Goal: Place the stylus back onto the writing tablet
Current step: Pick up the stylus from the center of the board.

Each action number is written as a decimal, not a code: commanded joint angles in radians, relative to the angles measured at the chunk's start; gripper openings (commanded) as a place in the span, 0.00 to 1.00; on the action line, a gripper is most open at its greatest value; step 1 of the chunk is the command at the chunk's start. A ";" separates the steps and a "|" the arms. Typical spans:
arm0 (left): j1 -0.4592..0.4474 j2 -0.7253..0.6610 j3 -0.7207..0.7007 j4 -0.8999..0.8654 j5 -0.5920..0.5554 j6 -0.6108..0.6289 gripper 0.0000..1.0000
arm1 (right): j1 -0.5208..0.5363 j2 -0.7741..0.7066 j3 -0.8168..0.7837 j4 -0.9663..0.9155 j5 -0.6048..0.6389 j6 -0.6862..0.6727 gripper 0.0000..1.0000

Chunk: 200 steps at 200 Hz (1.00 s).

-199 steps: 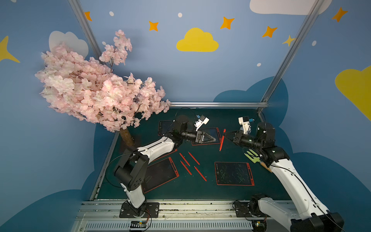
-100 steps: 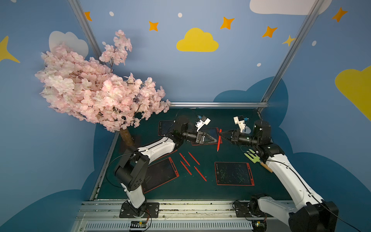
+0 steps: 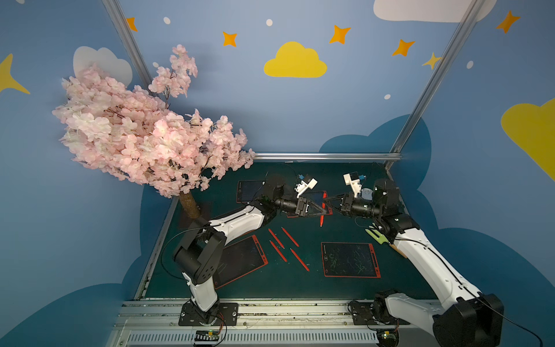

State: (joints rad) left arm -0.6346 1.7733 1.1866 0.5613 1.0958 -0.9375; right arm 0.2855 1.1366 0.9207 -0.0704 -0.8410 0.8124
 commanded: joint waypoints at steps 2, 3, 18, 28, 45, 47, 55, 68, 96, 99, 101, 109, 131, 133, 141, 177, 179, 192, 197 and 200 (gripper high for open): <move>-0.004 0.017 -0.004 0.072 -0.005 -0.036 0.36 | 0.006 -0.007 -0.028 0.043 0.049 0.013 0.02; -0.004 0.017 -0.004 0.072 -0.004 -0.036 0.36 | 0.007 -0.008 -0.029 0.044 0.050 0.013 0.02; -0.004 0.014 -0.005 0.064 -0.010 -0.026 0.34 | 0.006 -0.014 -0.035 0.039 0.074 0.011 0.02; -0.003 0.011 -0.007 0.053 -0.013 -0.019 0.33 | 0.006 -0.020 -0.039 0.036 0.090 0.009 0.02; -0.003 0.005 -0.008 0.035 -0.023 -0.002 0.32 | 0.004 -0.031 -0.045 0.025 0.117 0.010 0.01; -0.003 0.006 -0.008 0.033 -0.025 -0.002 0.32 | 0.006 -0.032 -0.046 0.023 0.122 0.009 0.01; -0.001 0.005 -0.010 0.030 -0.028 0.002 0.31 | 0.004 -0.039 -0.047 0.016 0.134 0.007 0.01; 0.001 0.005 -0.010 0.029 -0.031 0.005 0.30 | 0.002 -0.050 -0.054 0.018 0.143 0.009 0.01; 0.003 0.006 -0.012 0.029 -0.033 0.005 0.26 | -0.001 -0.057 -0.062 0.023 0.146 0.012 0.01; 0.003 0.005 -0.012 0.029 -0.032 0.007 0.25 | -0.001 -0.057 -0.063 0.023 0.147 0.013 0.01; 0.003 0.005 -0.011 0.029 -0.032 0.006 0.25 | -0.002 -0.057 -0.063 0.024 0.146 0.013 0.01; 0.003 0.005 -0.012 0.029 -0.032 0.008 0.24 | -0.001 -0.057 -0.065 0.028 0.145 0.016 0.01; 0.001 0.006 -0.012 0.030 -0.028 0.009 0.24 | -0.001 -0.052 -0.071 0.050 0.139 0.028 0.01; 0.001 0.007 -0.012 0.030 -0.029 0.009 0.24 | 0.000 -0.052 -0.071 0.054 0.138 0.029 0.01; 0.001 0.007 -0.010 0.029 -0.026 0.009 0.25 | -0.001 -0.051 -0.074 0.065 0.135 0.035 0.01; 0.001 0.012 -0.008 0.026 -0.023 0.009 0.21 | -0.002 -0.051 -0.077 0.082 0.137 0.042 0.01; 0.000 0.012 -0.010 0.026 -0.023 0.009 0.21 | -0.001 -0.052 -0.077 0.082 0.137 0.042 0.01; -0.001 0.015 -0.008 0.026 -0.023 0.009 0.20 | -0.001 -0.051 -0.076 0.090 0.137 0.045 0.01; -0.001 0.014 -0.008 0.026 -0.023 0.009 0.20 | -0.001 -0.051 -0.075 0.090 0.137 0.045 0.01; -0.001 0.014 -0.008 0.026 -0.023 0.011 0.19 | -0.001 -0.051 -0.075 0.090 0.138 0.045 0.01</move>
State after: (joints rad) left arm -0.6353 1.7863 1.1816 0.5797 1.0618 -0.9459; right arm 0.2852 1.0954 0.8570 -0.0174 -0.7071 0.8524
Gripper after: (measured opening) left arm 0.204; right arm 0.058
